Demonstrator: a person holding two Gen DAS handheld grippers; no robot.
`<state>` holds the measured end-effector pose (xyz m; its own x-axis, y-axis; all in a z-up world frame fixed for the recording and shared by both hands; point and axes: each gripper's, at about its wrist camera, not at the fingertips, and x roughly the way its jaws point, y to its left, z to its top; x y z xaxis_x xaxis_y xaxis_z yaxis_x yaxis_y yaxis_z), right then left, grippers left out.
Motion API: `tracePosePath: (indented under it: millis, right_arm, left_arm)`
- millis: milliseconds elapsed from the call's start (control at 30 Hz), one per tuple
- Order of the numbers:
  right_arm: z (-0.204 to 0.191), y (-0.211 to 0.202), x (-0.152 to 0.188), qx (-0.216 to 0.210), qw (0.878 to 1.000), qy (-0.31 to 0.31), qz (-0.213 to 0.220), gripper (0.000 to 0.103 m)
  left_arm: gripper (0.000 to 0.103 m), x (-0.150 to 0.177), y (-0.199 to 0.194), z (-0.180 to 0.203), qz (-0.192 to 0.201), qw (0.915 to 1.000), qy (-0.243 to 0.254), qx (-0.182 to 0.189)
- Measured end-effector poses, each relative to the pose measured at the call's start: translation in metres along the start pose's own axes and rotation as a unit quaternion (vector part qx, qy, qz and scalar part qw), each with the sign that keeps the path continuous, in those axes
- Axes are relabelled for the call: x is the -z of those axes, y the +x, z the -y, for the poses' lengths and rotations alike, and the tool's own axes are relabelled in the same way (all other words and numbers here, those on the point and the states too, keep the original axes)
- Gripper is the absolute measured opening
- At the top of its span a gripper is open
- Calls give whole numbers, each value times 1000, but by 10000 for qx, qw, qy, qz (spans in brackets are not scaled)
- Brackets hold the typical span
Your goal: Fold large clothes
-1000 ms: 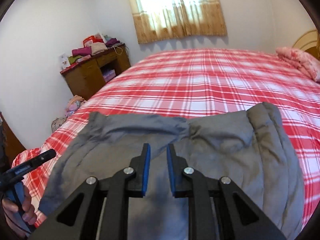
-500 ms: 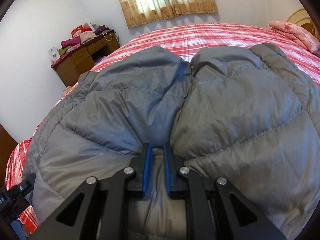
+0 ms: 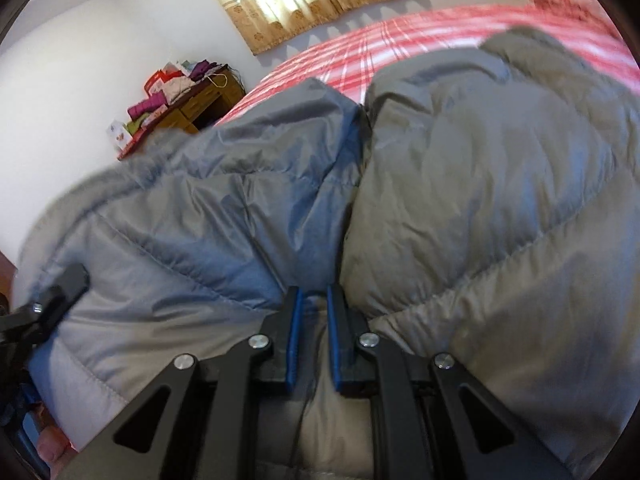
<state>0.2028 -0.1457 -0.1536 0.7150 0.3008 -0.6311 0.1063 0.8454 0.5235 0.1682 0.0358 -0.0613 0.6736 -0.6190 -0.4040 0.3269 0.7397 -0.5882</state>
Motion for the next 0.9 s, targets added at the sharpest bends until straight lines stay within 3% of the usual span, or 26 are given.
tracePosePath:
  millis: [100, 267, 400, 467, 633, 833, 900]
  right_arm:
    - [-19, 5, 16, -450, 9986, 185, -211, 14]
    - [-46, 23, 37, -1562, 9834, 617, -688, 14]
    - [-52, 17, 35, -1712, 9804, 429, -872, 18]
    - [-40, -5, 28, -1806, 9797, 517, -695, 18]
    - [1, -73, 14, -1375, 9899, 343, -86, 18]
    - [63, -139, 11, -588, 9962, 432, 483, 19]
    - [78, -151, 12, -467, 9957, 537, 588, 19]
  left_arm:
    - [17, -6, -11, 23, 30, 9991, 413, 113]
    - [17, -13, -29, 46, -1, 9919, 1258, -169]
    - [17, -5, -35, 61, -27, 9810, 1894, -408]
    - [17, 3, -36, 77, 20, 9722, 2278, -542]
    - [17, 27, -9, 96, -186, 9492, 3044, -780]
    - [17, 77, 26, 124, -593, 9109, 3976, -931]
    - [17, 98, 38, 131, -755, 8934, 4311, -1014]
